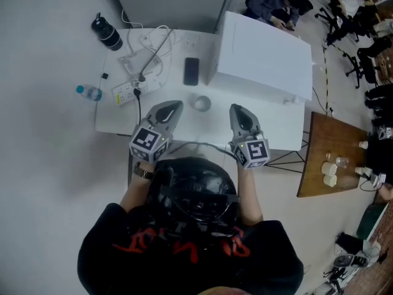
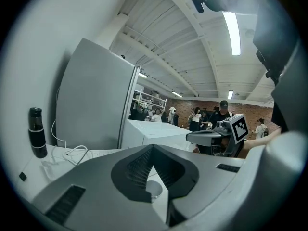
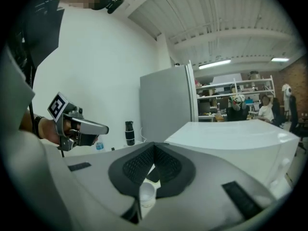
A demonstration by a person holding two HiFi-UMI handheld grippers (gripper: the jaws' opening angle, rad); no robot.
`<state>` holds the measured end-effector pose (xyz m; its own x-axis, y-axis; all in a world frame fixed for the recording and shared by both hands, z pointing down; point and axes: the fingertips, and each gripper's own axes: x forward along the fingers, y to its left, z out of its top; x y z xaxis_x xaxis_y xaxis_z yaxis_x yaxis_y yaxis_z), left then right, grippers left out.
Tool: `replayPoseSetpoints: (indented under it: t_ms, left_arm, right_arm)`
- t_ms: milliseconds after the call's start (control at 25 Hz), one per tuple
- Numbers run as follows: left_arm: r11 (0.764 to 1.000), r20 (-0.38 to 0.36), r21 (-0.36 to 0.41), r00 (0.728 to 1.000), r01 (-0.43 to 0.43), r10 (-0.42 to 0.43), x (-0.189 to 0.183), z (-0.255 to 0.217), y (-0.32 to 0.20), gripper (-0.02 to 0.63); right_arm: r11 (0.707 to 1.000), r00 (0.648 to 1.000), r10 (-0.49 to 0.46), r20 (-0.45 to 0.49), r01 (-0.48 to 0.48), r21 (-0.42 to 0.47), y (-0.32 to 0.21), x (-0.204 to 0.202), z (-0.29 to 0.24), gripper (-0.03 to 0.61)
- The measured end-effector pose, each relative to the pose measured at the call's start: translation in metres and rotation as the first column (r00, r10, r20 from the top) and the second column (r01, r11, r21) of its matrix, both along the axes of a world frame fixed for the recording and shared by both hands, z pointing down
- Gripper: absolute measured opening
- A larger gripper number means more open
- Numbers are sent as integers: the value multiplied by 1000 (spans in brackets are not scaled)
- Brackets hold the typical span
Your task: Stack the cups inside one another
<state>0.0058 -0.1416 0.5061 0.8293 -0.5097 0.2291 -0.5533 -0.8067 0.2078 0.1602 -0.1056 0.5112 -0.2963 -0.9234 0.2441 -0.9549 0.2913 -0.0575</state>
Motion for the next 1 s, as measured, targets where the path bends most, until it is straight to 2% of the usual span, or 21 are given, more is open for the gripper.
replayPoseSetpoints:
  t_ms: [120,280,520,680,840,1000]
  left_arm:
    - [999,-16,19,999,-36,36,13,-6,0,0]
    - [996,-19,20,996,-89,89,29,-10,1,0]
    - [996,-26,1,996,-85,85,22,-3,7,0]
    - [996,-21,-2,996,-91,91,23,-6,14,0]
    - [997,4,2,997,-80,80,8,-5,10,0]
    - [989,-12,-16,989,-146,146,38,11,13,0]
  right_arm:
    - [997,998,63,-27,-62,38,8,16,-20,5]
    - [990,990,136,-47,-134,46,17,37,-32,5]
    - [978,978,207,20,-207,19,25,51,-26,5]
    - [965,966,257,40,-258,41,42,73,-36,5]
    - [961,962,266,68,-270,64,44,71,-37,5]
    - [948,948,312,56,-314,45,56,96,-28,5]
